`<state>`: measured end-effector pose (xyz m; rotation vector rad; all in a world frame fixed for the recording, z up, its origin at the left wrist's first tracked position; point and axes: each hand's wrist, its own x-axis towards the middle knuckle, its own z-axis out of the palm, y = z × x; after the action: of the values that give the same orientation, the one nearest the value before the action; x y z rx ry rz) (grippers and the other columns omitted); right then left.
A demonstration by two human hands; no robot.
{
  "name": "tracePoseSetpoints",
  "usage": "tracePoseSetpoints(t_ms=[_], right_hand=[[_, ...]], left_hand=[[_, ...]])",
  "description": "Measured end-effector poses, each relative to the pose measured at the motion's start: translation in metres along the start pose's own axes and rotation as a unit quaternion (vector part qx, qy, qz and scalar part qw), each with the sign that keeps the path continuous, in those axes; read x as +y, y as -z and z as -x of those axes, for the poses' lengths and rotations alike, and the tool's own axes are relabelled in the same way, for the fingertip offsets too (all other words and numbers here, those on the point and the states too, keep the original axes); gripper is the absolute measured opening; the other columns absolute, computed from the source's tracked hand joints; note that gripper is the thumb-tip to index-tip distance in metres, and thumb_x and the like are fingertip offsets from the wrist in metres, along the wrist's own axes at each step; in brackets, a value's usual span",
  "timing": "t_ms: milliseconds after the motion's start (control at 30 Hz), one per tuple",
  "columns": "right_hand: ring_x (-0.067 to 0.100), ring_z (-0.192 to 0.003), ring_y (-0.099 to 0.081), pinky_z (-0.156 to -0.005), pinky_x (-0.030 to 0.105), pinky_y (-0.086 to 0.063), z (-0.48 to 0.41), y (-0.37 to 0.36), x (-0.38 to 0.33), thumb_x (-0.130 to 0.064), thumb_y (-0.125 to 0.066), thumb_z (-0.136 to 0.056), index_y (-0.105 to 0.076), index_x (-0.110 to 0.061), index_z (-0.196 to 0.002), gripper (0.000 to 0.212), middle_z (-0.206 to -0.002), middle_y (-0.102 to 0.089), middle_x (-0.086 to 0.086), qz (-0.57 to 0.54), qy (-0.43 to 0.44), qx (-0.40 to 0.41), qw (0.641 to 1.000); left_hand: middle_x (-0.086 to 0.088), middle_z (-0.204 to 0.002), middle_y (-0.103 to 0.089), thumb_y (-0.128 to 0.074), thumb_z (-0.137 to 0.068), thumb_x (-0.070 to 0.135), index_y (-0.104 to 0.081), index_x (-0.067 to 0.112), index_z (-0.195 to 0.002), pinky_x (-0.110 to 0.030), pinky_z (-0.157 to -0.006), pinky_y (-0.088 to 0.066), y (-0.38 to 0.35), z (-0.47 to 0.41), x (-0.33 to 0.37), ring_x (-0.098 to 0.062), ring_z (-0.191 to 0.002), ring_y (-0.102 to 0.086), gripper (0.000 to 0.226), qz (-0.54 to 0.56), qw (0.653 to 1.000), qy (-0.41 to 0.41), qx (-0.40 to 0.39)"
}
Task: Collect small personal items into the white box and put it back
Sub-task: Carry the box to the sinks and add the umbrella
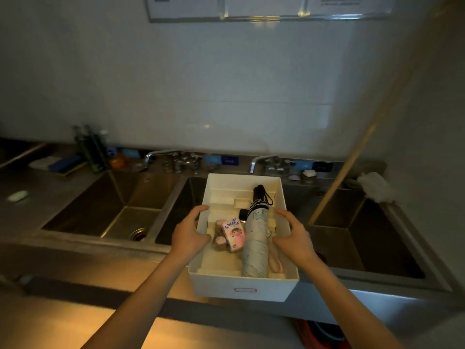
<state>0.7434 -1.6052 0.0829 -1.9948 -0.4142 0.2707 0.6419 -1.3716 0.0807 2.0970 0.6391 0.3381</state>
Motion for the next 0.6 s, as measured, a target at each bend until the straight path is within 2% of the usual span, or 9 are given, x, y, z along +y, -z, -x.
tracePoseSetpoints(t_ms=[167, 267, 400, 500, 533, 600], right_hand=[[0.021, -0.127, -0.043, -0.094, 0.036, -0.044, -0.014, -0.055, -0.018, -0.012, -0.075, -0.076, -0.044, -0.032, -0.132, 0.067, -0.139, -0.044, -0.001, -0.019, 0.037, -0.074, 0.996], [0.021, -0.128, -0.042, -0.090, 0.030, -0.042, -0.017, -0.092, -0.034, -0.008, -0.074, -0.077, -0.046, -0.028, -0.132, 0.066, -0.140, -0.045, -0.001, -0.041, 0.056, -0.130, 0.989], [0.020, -0.126, -0.043, -0.093, 0.038, -0.046, -0.016, -0.140, -0.059, -0.002, -0.072, -0.077, -0.048, -0.028, -0.130, 0.064, -0.138, -0.045, -0.002, -0.050, 0.089, -0.198, 0.975], [0.012, -0.116, -0.044, -0.083, 0.026, -0.047, -0.011, -0.177, -0.076, 0.001, -0.069, -0.079, -0.048, -0.028, -0.128, 0.061, -0.125, -0.047, -0.010, -0.064, 0.115, -0.245, 0.961], [0.013, -0.116, -0.045, -0.082, 0.026, -0.047, -0.008, -0.189, -0.082, 0.001, -0.069, -0.079, -0.048, -0.029, -0.127, 0.061, -0.120, -0.047, -0.014, -0.067, 0.119, -0.261, 0.956], [0.020, -0.122, -0.045, -0.091, 0.039, -0.050, 0.000, -0.213, -0.096, 0.001, -0.070, -0.078, -0.049, -0.029, -0.127, 0.062, -0.124, -0.048, -0.010, -0.065, 0.127, -0.288, 0.947]], left_hand=[[0.004, -0.127, -0.054, -0.074, -0.073, 0.005, -0.047, 0.036, -0.126, -0.032, -0.083, -0.049, 0.048, 0.025, -0.031, -0.019, -0.119, -0.049, 0.067, -0.009, 0.997, 0.027, 0.074], [0.005, -0.127, -0.053, -0.074, -0.077, 0.012, -0.044, 0.041, -0.126, -0.032, -0.083, -0.049, 0.077, 0.045, -0.052, -0.021, -0.117, -0.051, 0.064, -0.009, 0.991, 0.058, 0.118], [0.003, -0.127, -0.054, -0.075, -0.075, 0.013, -0.045, 0.043, -0.125, -0.036, -0.085, -0.050, 0.117, 0.075, -0.075, -0.022, -0.114, -0.053, 0.065, -0.021, 0.974, 0.115, 0.195], [0.004, -0.126, -0.056, -0.074, -0.073, 0.011, -0.047, 0.040, -0.126, -0.039, -0.086, -0.051, 0.147, 0.098, -0.089, -0.020, -0.110, -0.055, 0.067, -0.034, 0.961, 0.145, 0.235], [0.005, -0.126, -0.056, -0.074, -0.072, 0.011, -0.047, 0.040, -0.126, -0.040, -0.086, -0.052, 0.157, 0.106, -0.094, -0.019, -0.109, -0.056, 0.067, -0.039, 0.956, 0.154, 0.247], [0.007, -0.122, -0.057, -0.074, -0.073, 0.012, -0.048, 0.038, -0.126, -0.036, -0.082, -0.052, 0.176, 0.123, -0.105, -0.018, -0.107, -0.057, 0.065, -0.045, 0.947, 0.167, 0.271]])
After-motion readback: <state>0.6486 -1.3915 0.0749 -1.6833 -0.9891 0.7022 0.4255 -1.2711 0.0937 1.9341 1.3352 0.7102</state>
